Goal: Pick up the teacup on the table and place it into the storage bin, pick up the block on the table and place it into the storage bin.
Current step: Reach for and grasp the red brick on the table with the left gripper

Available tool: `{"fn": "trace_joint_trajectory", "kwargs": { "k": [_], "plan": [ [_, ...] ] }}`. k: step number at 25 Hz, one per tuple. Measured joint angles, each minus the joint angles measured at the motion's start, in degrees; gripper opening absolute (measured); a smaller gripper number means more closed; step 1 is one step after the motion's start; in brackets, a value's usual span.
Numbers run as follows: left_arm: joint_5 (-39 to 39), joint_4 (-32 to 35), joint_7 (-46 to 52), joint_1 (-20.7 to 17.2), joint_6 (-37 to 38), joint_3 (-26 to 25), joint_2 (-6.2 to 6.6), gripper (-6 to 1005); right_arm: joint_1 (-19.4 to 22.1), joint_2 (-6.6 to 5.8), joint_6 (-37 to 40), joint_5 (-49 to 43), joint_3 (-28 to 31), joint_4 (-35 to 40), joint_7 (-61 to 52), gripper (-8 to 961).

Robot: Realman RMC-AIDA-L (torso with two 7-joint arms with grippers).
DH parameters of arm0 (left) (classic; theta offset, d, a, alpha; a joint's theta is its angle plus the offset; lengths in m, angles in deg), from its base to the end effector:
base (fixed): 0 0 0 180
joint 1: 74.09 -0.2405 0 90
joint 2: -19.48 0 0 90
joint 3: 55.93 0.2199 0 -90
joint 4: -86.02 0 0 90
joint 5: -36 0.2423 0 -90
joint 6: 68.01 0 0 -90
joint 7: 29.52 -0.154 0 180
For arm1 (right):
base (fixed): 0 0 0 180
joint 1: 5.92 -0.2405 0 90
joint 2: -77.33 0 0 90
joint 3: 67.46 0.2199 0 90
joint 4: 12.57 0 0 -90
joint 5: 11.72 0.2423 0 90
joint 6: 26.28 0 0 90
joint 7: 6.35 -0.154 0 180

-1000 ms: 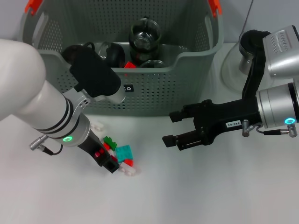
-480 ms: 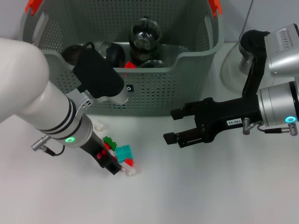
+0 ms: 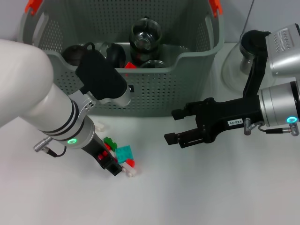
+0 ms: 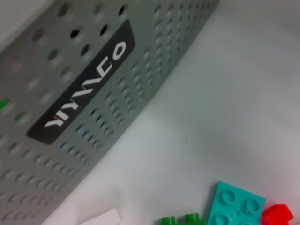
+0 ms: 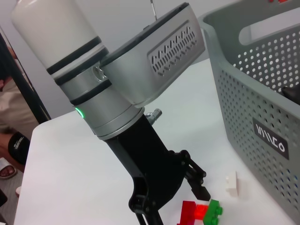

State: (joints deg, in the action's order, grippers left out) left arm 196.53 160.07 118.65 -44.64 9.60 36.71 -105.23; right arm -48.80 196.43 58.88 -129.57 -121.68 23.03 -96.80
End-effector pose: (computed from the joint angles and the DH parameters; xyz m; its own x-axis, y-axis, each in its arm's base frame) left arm -0.1694 0.3520 -0.0552 0.7416 0.5831 -0.3318 0.3896 -0.7769 -0.4946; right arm 0.1762 0.3719 -0.0377 0.8948 -0.3426 -0.2863 -0.3520 -0.9358 0.0195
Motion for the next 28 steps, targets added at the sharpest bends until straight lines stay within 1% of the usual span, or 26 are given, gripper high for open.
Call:
{"fn": "trace_joint_trajectory", "kwargs": {
  "k": [21, 24, 28],
  "plan": [
    [0.9, -0.6, 0.9, 0.5, 0.2, -0.2, 0.18, 928, 0.0, 0.08, -0.7, 0.1, 0.3, 0.0, 0.4, 852],
    [1.0, -0.6, 1.0, 0.6, 0.4, -0.2, 0.17, 778, 0.0, 0.08, -0.7, 0.1, 0.6, 0.0, 0.4, 852],
    [1.0, -0.5, 1.0, 0.6, 0.5, -0.3, 0.17, 709, 0.0, 0.08, -0.7, 0.1, 0.7, 0.0, 0.4, 852]
  ]
}}
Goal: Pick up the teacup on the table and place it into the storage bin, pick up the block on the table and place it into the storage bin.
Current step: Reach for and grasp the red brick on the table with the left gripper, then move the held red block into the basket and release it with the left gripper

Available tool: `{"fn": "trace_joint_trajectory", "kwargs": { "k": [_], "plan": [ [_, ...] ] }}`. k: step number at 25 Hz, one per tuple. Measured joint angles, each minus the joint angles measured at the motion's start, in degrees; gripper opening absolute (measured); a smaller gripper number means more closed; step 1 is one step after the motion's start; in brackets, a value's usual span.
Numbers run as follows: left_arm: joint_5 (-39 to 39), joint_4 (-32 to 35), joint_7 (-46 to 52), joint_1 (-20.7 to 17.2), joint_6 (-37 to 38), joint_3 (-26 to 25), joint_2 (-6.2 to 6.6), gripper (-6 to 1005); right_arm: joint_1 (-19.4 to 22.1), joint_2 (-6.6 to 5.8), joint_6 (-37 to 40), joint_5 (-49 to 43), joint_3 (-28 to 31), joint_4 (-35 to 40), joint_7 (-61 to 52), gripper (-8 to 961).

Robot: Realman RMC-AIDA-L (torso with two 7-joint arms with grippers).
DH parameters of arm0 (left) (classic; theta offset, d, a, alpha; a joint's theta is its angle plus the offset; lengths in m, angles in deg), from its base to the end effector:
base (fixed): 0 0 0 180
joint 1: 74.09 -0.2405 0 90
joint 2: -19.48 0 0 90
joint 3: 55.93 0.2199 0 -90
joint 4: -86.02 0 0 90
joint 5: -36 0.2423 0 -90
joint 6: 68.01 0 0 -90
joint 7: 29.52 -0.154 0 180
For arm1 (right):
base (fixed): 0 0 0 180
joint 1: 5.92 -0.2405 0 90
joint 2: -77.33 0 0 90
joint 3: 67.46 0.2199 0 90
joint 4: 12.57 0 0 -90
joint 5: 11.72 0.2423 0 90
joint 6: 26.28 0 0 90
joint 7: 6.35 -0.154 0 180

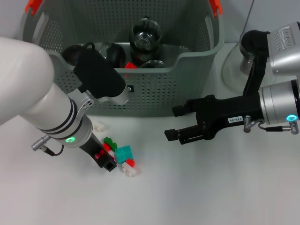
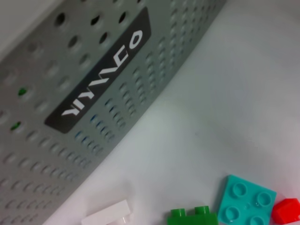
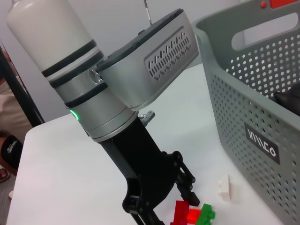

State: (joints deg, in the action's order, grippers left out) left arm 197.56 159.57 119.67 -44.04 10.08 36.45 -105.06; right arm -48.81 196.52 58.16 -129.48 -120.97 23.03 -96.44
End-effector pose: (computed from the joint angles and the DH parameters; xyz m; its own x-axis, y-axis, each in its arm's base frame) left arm -0.1717 0.3537 -0.0528 0.7263 0.5975 -0.3399 0.3917 -0.7661 -0.5096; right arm 0.1765 0.3746 -0.0366 0.8920 -0.3399 -0.2979 -0.3554 -0.9347 0.0023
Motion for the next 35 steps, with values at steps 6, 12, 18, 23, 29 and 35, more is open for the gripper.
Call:
{"fn": "trace_joint_trajectory", "kwargs": {
  "k": [6, 12, 18, 23, 29, 35],
  "plan": [
    [0.4, 0.2, 0.4, 0.0, 0.2, 0.0, 0.00, 675, 0.0, 0.00, 0.0, 0.0, 0.1, 0.0, 0.0, 852],
    [1.4, 0.7, 0.8, 0.0, 1.1, -0.2, 0.00, 675, -0.1, 0.00, 0.0, 0.0, 0.2, 0.0, 0.0, 851],
    [1.9, 2.6, 0.8, -0.6, 3.0, -1.3, -0.01, 675, -0.3, 0.00, -0.1, 0.0, 0.2, 0.0, 0.0, 851],
    [0.4, 9.6, -0.1, -2.7, 9.0, -6.2, -0.01, 675, -0.1, -0.14, -0.1, 0.0, 0.2, 0.0, 0.1, 851],
    [-21.0, 18.4, -8.3, -3.1, 23.1, -23.0, 0.36, 674, 1.1, -0.65, 0.5, 0.0, 0.2, 0.0, 0.1, 851],
    [-39.0, 15.2, -15.5, 5.5, 26.9, -45.9, 2.98, 674, 2.7, -1.42, 1.4, 0.0, 0.2, 0.1, 0.3, 851]
  ]
}}
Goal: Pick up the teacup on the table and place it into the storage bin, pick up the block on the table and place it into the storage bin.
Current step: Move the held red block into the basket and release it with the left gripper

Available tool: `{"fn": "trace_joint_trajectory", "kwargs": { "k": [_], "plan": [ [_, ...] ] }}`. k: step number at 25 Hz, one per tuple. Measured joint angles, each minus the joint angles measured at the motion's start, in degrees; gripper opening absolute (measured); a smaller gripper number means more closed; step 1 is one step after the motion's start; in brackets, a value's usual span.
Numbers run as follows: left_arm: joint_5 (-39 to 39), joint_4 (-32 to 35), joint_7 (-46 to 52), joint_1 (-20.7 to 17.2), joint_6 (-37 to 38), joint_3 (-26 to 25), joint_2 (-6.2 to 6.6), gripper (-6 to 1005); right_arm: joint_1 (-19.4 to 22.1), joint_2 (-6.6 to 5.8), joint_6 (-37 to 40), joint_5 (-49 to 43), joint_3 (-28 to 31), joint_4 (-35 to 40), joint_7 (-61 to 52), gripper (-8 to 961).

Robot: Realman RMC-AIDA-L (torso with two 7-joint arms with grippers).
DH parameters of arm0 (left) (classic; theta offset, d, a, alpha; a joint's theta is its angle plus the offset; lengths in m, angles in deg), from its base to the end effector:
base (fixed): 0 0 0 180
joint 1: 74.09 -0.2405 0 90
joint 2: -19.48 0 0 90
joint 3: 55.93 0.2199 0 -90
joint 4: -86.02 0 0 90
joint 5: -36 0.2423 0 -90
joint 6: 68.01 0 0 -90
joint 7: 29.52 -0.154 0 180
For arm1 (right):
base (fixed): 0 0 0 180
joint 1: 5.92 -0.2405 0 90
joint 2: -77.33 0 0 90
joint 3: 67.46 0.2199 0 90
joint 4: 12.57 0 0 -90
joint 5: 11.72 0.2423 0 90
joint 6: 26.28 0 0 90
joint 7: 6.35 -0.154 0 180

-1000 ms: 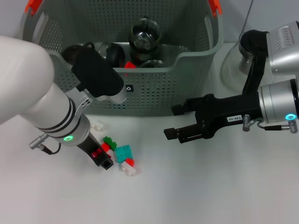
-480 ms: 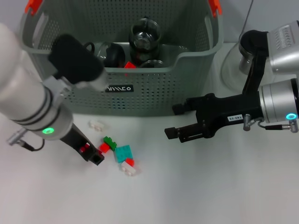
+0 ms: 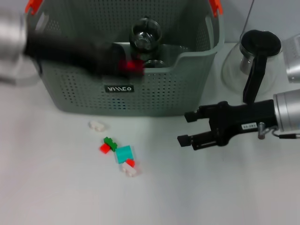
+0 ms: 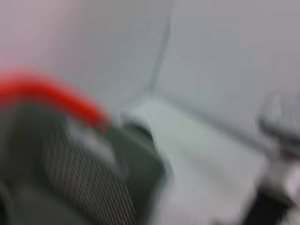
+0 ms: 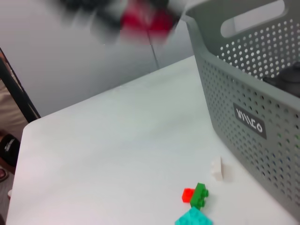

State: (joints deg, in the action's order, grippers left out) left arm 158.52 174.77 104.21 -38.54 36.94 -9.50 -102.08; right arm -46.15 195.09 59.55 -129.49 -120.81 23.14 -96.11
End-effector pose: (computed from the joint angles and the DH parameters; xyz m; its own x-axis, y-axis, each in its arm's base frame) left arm -0.0963 0.3539 0.1217 0.8147 0.4789 0.3271 0.5488 -0.8188 -0.1681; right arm 0.1972 0.3675 -0.0263 0.8829 -0.3699 -0.2893 -0.3867 -0.9222 -0.0009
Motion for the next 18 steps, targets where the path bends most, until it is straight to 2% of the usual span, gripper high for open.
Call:
{"fn": "trace_joint_trajectory", "kwargs": {
  "k": [2, 3, 6, 8, 11, 13, 18],
  "plan": [
    [-1.1, -2.9, -1.1, 2.8, -3.6, -1.7, 1.51, 674, 0.1, -0.19, 0.4, 0.0, 0.0, 0.0, 0.0, 851],
    [-0.9, -5.7, -1.3, 4.7, -6.9, -1.5, 2.70, 674, 0.1, -0.27, 0.6, 0.0, 0.0, 0.0, 0.0, 851],
    [1.5, -13.0, -1.5, 8.7, -16.1, -0.1, 4.94, 674, 0.1, -0.35, 0.9, 0.0, 0.0, 0.1, 0.0, 851],
    [4.3, -18.6, -1.5, 11.0, -22.1, 0.8, 5.86, 674, 0.1, -0.29, 1.2, 0.0, -0.1, 0.3, 0.0, 851],
    [7.8, -23.2, -1.5, 12.8, -27.7, 1.8, 6.27, 674, 0.2, -0.12, 1.4, -0.2, -0.1, 0.5, 0.0, 851],
    [9.7, -23.7, -1.5, 13.0, -29.9, 2.6, 5.99, 674, 0.2, -0.12, 1.5, -0.2, 0.0, 0.5, 0.0, 851],
    [10.5, -17.1, -1.2, 11.6, -28.1, 4.1, 4.34, 686, 0.3, -0.09, 1.6, -0.1, 0.0, 0.5, 0.0, 851]
  ]
}}
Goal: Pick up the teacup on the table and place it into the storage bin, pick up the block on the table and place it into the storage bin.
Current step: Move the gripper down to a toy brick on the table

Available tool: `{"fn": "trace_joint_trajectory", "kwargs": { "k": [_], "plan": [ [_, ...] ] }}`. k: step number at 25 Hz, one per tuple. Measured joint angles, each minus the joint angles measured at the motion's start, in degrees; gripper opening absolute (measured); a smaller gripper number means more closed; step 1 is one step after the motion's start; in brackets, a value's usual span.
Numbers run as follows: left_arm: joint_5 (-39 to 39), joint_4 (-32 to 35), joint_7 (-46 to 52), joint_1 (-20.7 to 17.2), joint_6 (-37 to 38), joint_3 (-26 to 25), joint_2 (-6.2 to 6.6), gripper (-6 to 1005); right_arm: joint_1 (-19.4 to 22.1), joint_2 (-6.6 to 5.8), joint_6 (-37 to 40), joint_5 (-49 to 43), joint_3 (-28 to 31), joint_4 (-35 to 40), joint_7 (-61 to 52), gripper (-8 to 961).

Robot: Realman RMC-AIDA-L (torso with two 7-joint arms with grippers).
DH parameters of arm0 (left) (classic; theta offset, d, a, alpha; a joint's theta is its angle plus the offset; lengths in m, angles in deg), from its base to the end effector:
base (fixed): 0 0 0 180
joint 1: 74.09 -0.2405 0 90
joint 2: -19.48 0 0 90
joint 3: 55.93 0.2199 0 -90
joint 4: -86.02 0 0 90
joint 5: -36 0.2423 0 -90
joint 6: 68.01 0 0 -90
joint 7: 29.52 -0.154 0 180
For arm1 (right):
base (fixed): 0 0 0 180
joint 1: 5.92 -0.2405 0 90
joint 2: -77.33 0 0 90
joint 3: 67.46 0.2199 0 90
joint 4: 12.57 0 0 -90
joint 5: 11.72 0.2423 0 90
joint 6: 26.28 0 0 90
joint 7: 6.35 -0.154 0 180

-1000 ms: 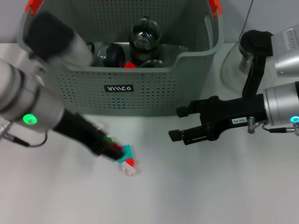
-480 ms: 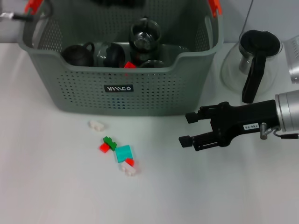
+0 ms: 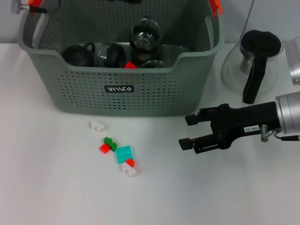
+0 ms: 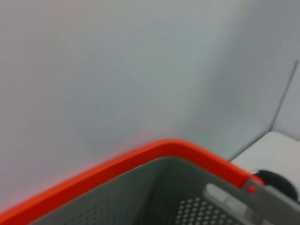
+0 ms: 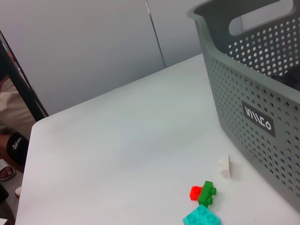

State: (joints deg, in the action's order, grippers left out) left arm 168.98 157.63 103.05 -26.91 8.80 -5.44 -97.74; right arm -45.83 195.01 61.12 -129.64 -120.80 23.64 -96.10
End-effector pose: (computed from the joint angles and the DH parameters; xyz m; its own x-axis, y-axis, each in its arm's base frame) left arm -0.0819 0.4533 0.1110 0.8236 0.4155 0.3861 0.5613 -0.6951 -0.4493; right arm 0.1971 0.3639 -0.0243 0.8847 -0.3674 -0.2869 -0.3786 -0.9254 0.0178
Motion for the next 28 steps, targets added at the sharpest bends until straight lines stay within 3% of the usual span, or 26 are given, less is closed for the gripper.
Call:
{"fn": "trace_joint_trajectory", "kwargs": {
  "k": [3, 6, 10, 16, 21, 28],
  "plan": [
    [-4.0, 8.9, -0.2, -2.7, 6.7, -0.6, -1.90, 793, 0.0, 0.05, 0.0, 0.1, 0.0, 0.0, 0.0, 851],
    [-13.3, 17.8, -3.5, -8.2, 16.0, -0.1, -4.07, 901, 0.0, 0.25, -0.3, 0.1, 0.0, 0.0, -0.1, 851],
    [-20.4, 22.8, -11.3, -15.1, 27.9, 3.0, -6.34, 952, -0.2, 0.63, -0.7, 0.1, 0.0, 0.0, -0.3, 851],
    [-17.4, 24.3, -13.1, -23.1, 33.0, 12.9, -6.41, 951, -0.5, 0.95, -0.8, 0.2, 0.6, 0.0, -0.6, 851],
    [-7.3, 20.3, -9.6, -23.2, 32.2, 19.3, -7.07, 951, -0.7, 1.15, -1.0, 0.2, 0.7, 0.0, -0.6, 851],
    [3.4, 10.2, 2.7, -19.3, 26.7, 28.7, -7.11, 951, -0.7, 1.41, -1.5, 0.2, 0.7, 0.0, -0.2, 851]
  ]
}}
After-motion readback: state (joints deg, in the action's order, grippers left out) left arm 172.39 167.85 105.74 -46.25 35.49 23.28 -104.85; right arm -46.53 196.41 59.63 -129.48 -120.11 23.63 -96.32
